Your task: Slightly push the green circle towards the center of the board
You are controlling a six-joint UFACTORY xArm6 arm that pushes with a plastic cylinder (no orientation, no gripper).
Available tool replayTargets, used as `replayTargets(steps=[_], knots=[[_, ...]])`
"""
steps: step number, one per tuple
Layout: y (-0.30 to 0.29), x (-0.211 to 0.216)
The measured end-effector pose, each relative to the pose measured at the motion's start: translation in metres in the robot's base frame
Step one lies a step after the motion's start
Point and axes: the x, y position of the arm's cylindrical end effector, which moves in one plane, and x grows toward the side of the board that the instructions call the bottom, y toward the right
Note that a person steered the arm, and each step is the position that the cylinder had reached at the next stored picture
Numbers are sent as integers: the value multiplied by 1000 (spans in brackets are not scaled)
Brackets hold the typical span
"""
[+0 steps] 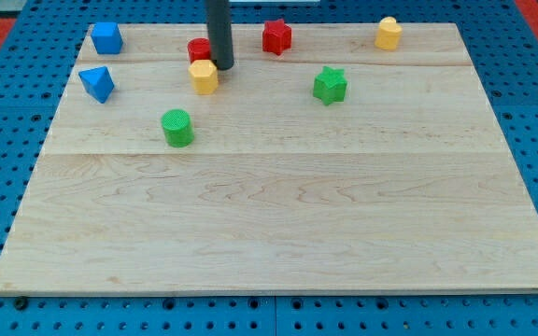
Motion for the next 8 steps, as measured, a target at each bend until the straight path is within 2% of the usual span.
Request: replayTargets(steps=[1, 2, 7, 8], knots=[[-38, 37], [-37, 57], [-36, 54], [-72, 44]])
